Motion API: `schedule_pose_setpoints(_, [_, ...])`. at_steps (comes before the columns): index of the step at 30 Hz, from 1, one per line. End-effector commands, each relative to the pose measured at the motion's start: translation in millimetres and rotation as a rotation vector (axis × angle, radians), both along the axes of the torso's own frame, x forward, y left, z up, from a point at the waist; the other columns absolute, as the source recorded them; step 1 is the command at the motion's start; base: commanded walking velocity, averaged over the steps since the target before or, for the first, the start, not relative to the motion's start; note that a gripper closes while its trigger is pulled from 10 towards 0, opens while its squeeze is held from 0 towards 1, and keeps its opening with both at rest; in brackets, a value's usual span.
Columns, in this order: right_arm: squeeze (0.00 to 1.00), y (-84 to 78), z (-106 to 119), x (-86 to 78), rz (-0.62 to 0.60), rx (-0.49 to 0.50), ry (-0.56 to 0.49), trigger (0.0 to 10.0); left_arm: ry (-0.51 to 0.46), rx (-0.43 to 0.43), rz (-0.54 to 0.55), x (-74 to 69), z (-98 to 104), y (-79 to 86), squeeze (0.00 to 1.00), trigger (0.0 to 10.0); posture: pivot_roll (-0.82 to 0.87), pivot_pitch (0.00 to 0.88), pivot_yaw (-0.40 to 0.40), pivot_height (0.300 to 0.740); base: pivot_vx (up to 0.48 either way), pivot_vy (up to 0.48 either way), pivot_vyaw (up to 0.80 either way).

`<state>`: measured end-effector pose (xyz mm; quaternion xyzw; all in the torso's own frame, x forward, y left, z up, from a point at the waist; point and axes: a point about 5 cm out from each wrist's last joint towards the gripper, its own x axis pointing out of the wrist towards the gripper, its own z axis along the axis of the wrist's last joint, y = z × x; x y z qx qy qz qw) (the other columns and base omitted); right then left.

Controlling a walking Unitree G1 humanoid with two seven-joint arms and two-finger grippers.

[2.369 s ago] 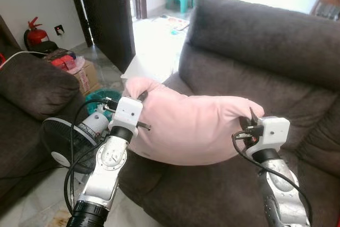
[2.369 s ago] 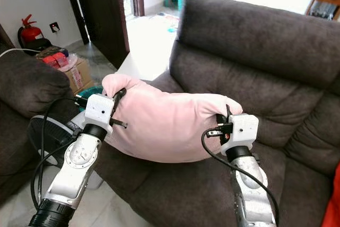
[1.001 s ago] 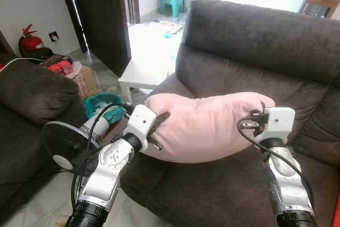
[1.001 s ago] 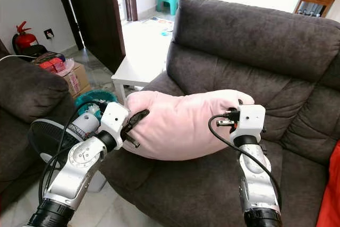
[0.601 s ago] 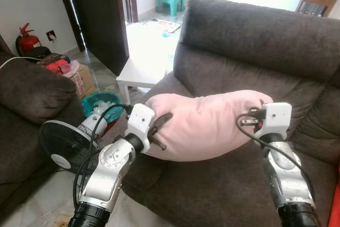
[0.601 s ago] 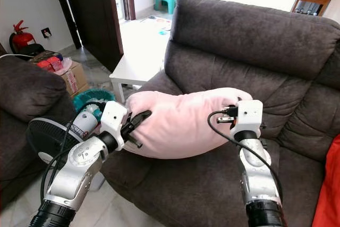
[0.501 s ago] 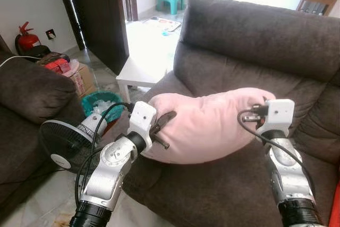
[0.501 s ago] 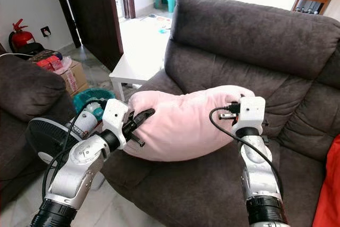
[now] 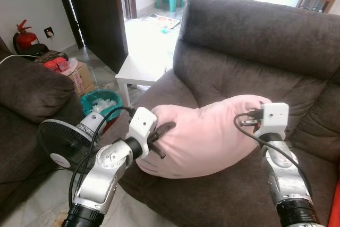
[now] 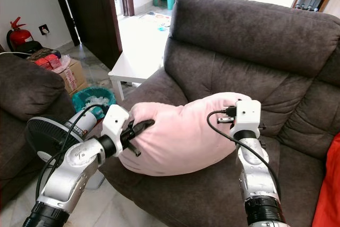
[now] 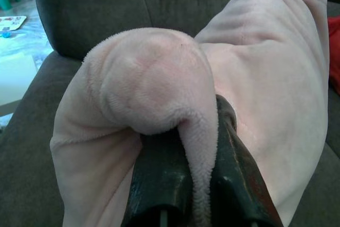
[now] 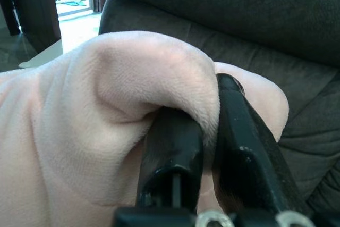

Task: Move the pillow to the sofa from floor

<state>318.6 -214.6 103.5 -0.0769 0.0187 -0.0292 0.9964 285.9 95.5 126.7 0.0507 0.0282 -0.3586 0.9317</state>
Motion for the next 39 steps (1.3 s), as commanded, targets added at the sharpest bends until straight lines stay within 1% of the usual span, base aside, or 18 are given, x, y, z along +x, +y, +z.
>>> schedule_pose_setpoints(1, [0.0,6.7,10.4,6.8,0.04,-0.014,-0.036,10.0,-0.006,0.0,-0.059,-3.2,3.1,-8.4,0.0,10.0,0.1,0.0,-0.044,0.74,0.0,0.0,0.0])
schedule_pose_setpoints(6, [0.0,4.1,8.7,7.0,0.029,-0.023,-0.026,10.0,0.015,0.014,-0.059,-4.4,-3.9,-7.7,0.0,10.0,0.1,0.0,-0.045,0.74,0.0,0.0,0.0])
schedule_pose_setpoints(9, [0.0,-4.8,11.2,7.5,-0.032,-0.03,-0.037,10.0,0.003,-0.023,-0.056,-2.5,1.6,-11.0,0.0,10.0,0.1,0.0,-0.045,0.74,0.0,0.0,0.0])
schedule_pose_setpoints(10, [0.0,-11.5,15.7,8.1,-0.075,-0.034,-0.059,10.0,-0.017,-0.042,-0.055,-0.4,7.4,-13.6,0.0,10.0,0.1,0.0,-0.046,0.74,0.0,0.0,0.0])
schedule_pose_setpoints(11, [0.0,-11.5,15.7,8.1,-0.075,-0.034,-0.059,10.0,-0.017,-0.042,-0.055,-0.4,7.4,-13.6,0.0,10.0,0.1,0.0,-0.046,0.74,0.0,0.0,0.0])
schedule_pose_setpoints(13, [0.0,-17.2,23.8,9.2,-0.108,-0.028,-0.106,10.0,-0.038,-0.066,-0.064,1.2,13.8,-17.4,0.0,10.0,0.09,0.0,-0.046,0.74,0.0,0.0,0.0])
schedule_pose_setpoints(15, [0.0,-18.5,30.0,10.4,-0.118,-0.03,-0.142,10.0,-0.036,-0.07,-0.069,1.5,13.1,-19.1,0.0,10.0,0.09,0.0,-0.047,0.74,0.0,0.0,0.0])
schedule_pose_setpoints(20, [0.0,-18.2,30.2,11.2,-0.12,-0.026,-0.144,10.0,-0.011,-0.063,-0.064,0.8,6.2,-18.1,0.0,10.0,0.09,0.0,-0.048,0.74,0.0,0.0,0.0])
schedule_pose_setpoints(24, [0.0,-15.0,22.5,11.1,-0.112,-0.031,-0.106,10.0,0.031,-0.068,-0.042,0.1,-3.0,-12.7,0.0,10.0,0.1,0.0,-0.05,0.74,0.0,0.0,0.0])
schedule_pose_setpoints(27, [0.0,-8.3,11.8,10.5,-0.074,-0.031,-0.058,10.0,0.062,-0.037,-0.025,-0.9,-13.7,-6.2,0.0,10.0,0.1,0.0,-0.05,0.74,0.0,0.0,0.0])
schedule_pose_setpoints(30, [0.0,-6.5,9.9,10.4,-0.061,-0.027,-0.051,10.0,0.07,-0.03,-0.02,-1.4,-16.6,-4.5,0.0,10.0,0.1,0.0,-0.048,0.74,0.0,0.0,0.0])
schedule_pose_setpoints(32, [0.0,-3.9,8.1,9.9,-0.041,-0.037,-0.045,10.0,0.093,-0.017,-0.012,-3.8,-23.5,-1.1,0.0,10.0,0.1,0.0,-0.049,0.74,0.0,0.0,0.0])
schedule_pose_setpoints(35, [0.0,-3.7,6.1,9.4,-0.038,-0.042,-0.036,10.0,0.101,-0.008,-0.009,-5.0,-27.3,0.7,0.0,10.0,0.1,0.0,-0.05,0.74,0.0,0.0,0.0])
schedule_pose_setpoints(36, [0.06,-4.0,5.8,9.6,-0.035,-0.039,-0.035,10.0,0.102,-0.007,-0.009,-4.9,-27.8,0.8,0.0,10.0,0.1,0.0,-0.051,0.74,0.0,0.0,0.0])
schedule_pose_setpoints(37, [0.35,-4.2,5.7,9.6,-0.035,-0.038,-0.034,10.0,0.101,-0.005,-0.008,-4.9,-28.0,0.9,0.0,10.0,0.1,0.0,-0.051,0.74,0.0,0.0,0.0])
schedule_pose_setpoints(38, [0.52,-4.4,5.4,9.6,-0.035,-0.037,-0.033,10.0,0.101,-0.004,-0.007,-4.9,-28.2,1.0,0.0,10.0,0.1,0.0,-0.051,0.74,0.0,0.0,0.0])
schedule_pose_setpoints(39, [1.0,-4.5,5.4,9.8,-0.034,-0.032,-0.034,10.0,0.102,-0.002,-0.006,-4.8,-28.8,1.0,0.0,10.0,0.1,0.0,-0.051,0.74,0.0,0.0,0.0])
